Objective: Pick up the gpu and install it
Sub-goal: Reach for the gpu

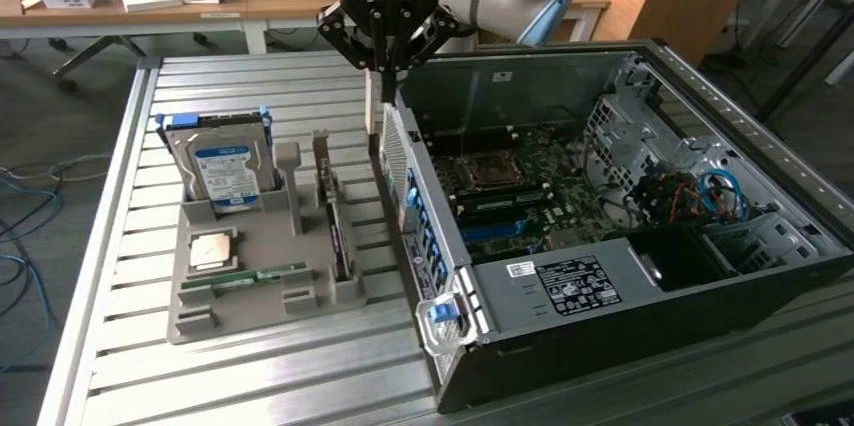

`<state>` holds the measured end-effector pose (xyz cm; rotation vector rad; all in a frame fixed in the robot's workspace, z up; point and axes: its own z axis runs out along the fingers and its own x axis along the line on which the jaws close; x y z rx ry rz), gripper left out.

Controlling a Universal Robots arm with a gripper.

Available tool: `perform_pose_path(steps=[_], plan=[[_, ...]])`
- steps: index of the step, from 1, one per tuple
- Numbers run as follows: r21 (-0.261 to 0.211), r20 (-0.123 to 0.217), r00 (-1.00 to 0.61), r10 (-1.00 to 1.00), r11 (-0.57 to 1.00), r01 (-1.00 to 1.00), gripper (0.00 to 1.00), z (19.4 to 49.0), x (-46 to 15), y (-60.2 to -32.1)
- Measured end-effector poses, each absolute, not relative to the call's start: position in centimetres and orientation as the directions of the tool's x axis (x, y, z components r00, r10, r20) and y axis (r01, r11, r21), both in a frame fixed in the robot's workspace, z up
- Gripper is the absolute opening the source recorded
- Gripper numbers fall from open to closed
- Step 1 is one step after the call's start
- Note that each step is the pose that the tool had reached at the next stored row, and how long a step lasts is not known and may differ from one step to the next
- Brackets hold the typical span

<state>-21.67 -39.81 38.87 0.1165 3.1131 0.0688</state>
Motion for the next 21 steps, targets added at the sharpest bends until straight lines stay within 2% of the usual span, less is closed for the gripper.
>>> perform_pose_path(steps=[21], plan=[[0.045,-0.024,-0.997,0.075,0.996,0.074,0.11,38.6,-25.4,-39.8]])
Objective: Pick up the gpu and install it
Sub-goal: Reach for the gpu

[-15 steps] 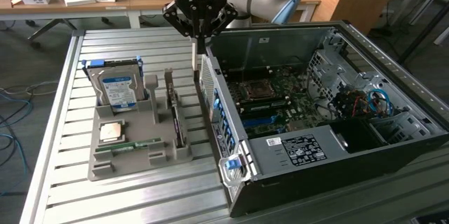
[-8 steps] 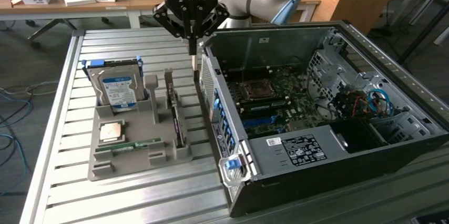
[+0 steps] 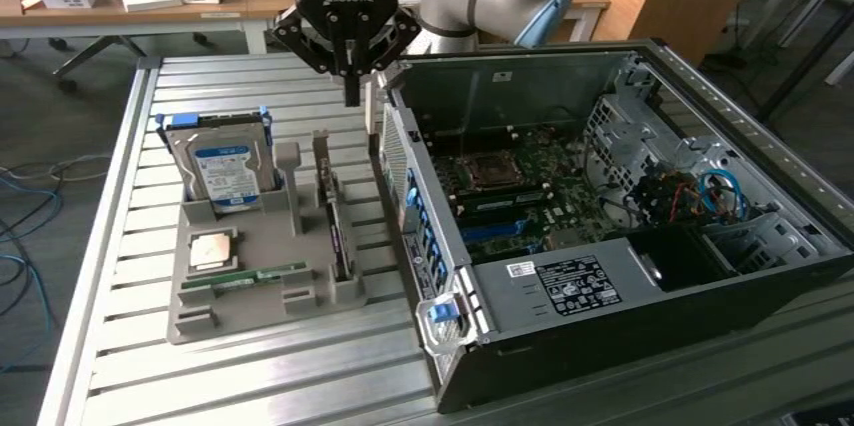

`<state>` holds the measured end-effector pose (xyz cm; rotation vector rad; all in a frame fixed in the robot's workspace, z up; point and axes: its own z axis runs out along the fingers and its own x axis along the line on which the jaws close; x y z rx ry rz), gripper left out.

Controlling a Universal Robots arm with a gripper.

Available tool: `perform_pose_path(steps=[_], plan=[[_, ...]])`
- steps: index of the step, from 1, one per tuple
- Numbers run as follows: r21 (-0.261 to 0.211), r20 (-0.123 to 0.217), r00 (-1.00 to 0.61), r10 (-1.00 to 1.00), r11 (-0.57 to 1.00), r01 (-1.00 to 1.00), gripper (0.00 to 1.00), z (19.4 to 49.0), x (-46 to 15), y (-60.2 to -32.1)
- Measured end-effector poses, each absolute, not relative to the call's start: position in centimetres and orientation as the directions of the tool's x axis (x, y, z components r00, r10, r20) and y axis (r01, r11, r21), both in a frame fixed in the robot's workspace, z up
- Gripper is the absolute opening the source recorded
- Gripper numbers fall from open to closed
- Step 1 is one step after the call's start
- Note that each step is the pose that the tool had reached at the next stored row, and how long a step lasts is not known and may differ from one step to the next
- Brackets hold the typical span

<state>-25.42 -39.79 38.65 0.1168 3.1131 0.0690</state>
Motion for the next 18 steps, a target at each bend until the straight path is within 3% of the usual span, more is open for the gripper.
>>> perform_pose_path(steps=[18], plan=[[0.045,-0.024,-0.997,0.076,0.996,0.075,0.11,38.6,-27.1,-39.8]])
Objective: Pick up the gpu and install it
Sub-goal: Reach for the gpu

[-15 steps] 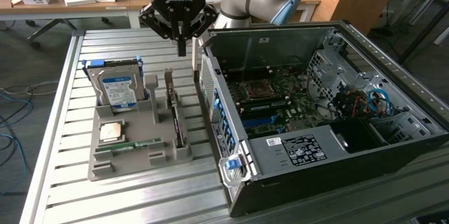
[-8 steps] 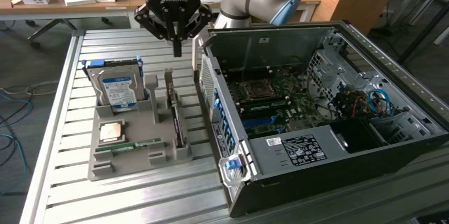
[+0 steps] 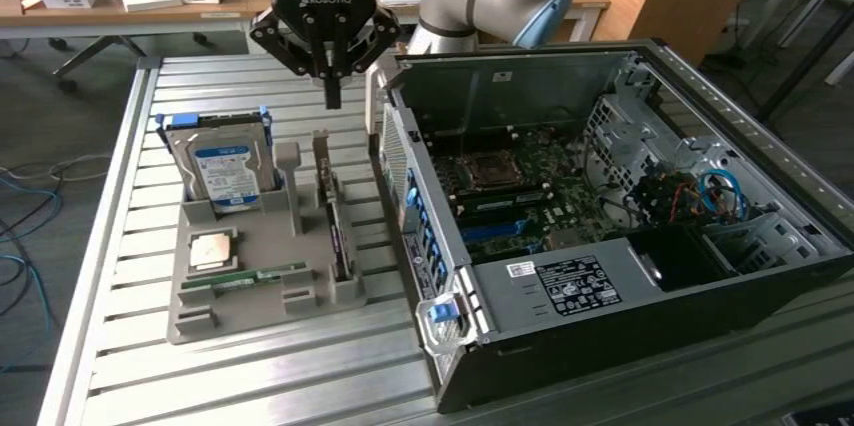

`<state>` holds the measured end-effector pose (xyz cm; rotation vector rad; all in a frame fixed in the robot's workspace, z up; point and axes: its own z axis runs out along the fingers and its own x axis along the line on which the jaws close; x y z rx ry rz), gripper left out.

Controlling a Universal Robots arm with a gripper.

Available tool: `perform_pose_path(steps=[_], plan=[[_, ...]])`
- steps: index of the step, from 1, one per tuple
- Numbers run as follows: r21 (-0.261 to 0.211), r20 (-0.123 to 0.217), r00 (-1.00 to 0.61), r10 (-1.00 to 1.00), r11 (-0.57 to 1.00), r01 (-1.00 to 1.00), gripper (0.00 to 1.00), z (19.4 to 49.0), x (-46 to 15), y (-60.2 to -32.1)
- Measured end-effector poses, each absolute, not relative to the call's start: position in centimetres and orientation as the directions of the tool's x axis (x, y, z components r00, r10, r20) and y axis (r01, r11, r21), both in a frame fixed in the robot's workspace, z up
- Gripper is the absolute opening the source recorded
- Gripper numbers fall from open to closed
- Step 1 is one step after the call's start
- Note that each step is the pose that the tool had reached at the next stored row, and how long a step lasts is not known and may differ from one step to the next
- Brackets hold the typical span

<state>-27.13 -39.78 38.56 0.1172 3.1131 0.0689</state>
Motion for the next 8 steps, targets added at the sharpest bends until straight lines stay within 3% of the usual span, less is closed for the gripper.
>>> perform_pose_path(steps=[8], plan=[[0.045,-0.024,-0.997,0.076,0.996,0.075,0.11,38.6,-27.2,-40.9]])
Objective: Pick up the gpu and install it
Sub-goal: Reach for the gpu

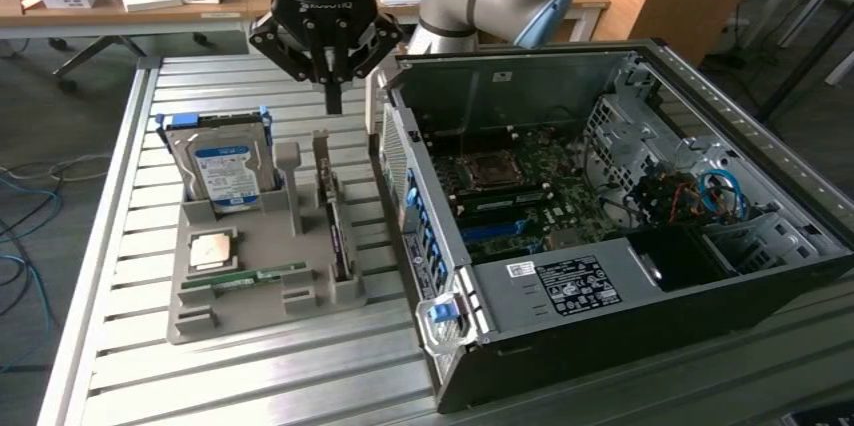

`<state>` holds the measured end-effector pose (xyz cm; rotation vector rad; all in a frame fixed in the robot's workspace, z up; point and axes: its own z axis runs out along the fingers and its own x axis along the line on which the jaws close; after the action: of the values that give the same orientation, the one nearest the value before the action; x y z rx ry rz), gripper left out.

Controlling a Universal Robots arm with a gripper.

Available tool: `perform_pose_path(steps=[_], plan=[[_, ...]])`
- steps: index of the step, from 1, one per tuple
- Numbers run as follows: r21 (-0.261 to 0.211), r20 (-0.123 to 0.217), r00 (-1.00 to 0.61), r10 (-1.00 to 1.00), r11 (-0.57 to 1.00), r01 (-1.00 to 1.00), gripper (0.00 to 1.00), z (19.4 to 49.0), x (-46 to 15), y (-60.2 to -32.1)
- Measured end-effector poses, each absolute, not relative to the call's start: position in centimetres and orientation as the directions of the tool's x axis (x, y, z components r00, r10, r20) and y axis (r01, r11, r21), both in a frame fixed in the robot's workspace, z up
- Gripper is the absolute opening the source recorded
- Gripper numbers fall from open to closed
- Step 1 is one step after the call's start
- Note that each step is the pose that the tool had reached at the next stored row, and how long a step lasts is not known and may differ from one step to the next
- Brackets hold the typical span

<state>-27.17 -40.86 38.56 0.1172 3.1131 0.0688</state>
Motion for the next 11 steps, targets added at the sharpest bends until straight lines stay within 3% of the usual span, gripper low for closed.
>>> perform_pose_path(steps=[11], plan=[[0.045,-0.024,-0.997,0.076,0.996,0.075,0.11,38.6,-27.5,-43.4]])
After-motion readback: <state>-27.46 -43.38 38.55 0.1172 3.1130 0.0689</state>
